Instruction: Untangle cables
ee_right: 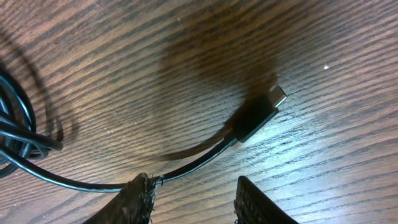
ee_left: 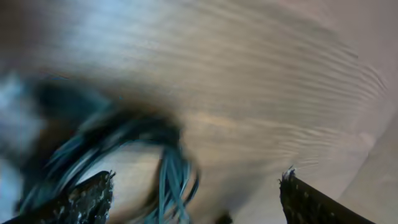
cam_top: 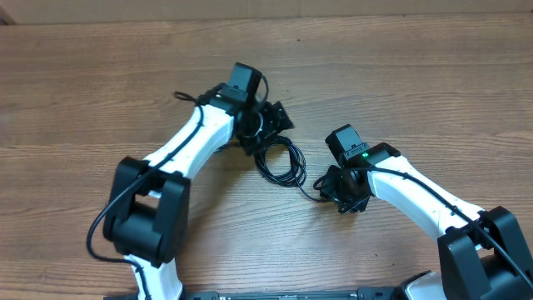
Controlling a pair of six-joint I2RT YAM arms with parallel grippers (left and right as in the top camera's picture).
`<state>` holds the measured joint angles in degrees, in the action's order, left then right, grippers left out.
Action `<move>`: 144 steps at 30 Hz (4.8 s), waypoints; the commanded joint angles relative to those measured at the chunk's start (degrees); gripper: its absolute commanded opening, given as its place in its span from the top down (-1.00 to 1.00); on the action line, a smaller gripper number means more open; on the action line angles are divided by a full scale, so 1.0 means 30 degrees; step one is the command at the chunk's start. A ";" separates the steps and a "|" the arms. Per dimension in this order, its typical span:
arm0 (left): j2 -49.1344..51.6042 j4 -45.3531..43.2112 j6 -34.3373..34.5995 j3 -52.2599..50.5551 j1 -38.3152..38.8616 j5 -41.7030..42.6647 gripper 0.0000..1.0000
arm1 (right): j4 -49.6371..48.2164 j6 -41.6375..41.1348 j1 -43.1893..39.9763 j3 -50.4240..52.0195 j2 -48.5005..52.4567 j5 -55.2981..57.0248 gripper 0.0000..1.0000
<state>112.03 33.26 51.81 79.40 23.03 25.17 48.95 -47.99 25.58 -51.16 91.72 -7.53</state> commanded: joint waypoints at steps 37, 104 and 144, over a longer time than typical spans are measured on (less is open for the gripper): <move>0.1617 0.0415 -3.4702 0.0452 -0.0153 -0.1472 -0.62 | -0.1588 0.0007 -0.0073 0.0073 0.0080 0.0007 -0.05; -0.5391 0.0954 -2.0648 0.0699 -0.2237 0.6921 0.91 | -0.0029 1.2291 0.1129 -0.6441 -1.2706 -0.0481 -0.13; -0.5406 0.1370 -2.0633 0.0699 -0.2076 1.4163 0.91 | 0.0597 0.9071 0.0998 -0.6441 -0.5005 0.7329 0.71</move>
<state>97.86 37.47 -9.23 80.47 15.99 56.80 50.85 -13.50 28.64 -70.06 75.75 3.62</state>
